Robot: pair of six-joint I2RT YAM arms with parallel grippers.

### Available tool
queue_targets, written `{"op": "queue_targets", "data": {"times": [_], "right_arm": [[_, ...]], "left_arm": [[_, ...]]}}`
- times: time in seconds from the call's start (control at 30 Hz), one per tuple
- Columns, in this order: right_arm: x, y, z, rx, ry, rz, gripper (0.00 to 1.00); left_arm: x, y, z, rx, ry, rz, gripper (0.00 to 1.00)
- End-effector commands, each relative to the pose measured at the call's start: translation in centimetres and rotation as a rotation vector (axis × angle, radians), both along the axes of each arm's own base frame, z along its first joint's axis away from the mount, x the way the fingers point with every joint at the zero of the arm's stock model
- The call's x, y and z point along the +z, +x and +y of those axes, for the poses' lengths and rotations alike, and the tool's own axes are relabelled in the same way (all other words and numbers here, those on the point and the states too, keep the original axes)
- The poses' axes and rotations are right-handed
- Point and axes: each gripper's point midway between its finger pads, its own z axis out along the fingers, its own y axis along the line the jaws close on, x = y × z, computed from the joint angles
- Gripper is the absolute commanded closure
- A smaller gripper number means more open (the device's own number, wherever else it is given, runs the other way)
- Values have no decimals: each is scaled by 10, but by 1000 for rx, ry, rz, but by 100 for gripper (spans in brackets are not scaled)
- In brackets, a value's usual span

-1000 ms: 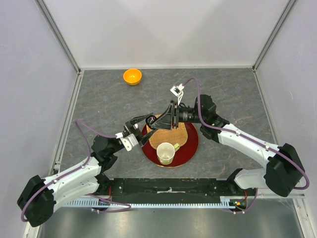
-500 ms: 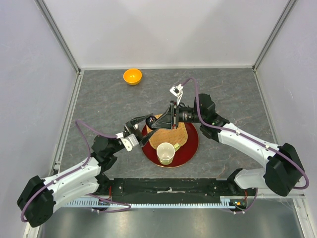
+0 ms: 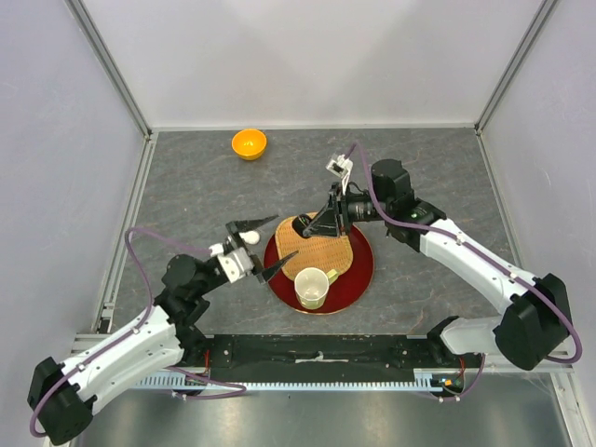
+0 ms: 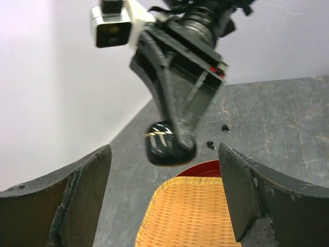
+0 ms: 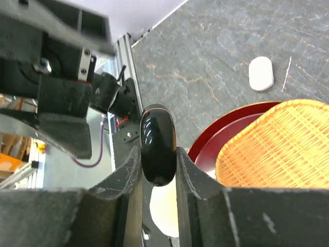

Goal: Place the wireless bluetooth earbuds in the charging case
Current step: Pick up the charging case at the center of the board.

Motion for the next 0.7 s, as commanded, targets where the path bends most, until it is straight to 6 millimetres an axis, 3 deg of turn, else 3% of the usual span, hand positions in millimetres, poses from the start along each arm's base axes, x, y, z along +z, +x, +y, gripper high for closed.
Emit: {"op": "queue_targets", "data": {"times": [0.0, 0.03, 0.07, 0.13, 0.27, 0.37, 0.57, 0.67], "right_arm": [[8, -17, -9, 114, -48, -155, 100], [7, -19, -11, 121, -52, -163, 100], [6, -22, -13, 129, -56, -169, 100], [9, -26, -16, 143, -57, -208, 100], [10, -28, -22, 129, -77, -238, 100], [13, -28, -24, 114, -82, -248, 100], [13, -29, -24, 123, -81, -241, 100], [14, -29, -24, 123, -79, -244, 100]], "left_arm": [[15, 29, 9, 131, -76, 324, 9], [0, 34, 5, 141, -20, 390, 9], [14, 34, 2, 120, -32, 393, 9], [10, 41, -3, 113, -35, 480, 9], [20, 23, -18, -127, -43, 572, 9], [15, 13, -20, -257, -40, 673, 9], [23, -11, -25, -451, -34, 670, 9], [24, -17, -28, -514, -26, 680, 14]]}}
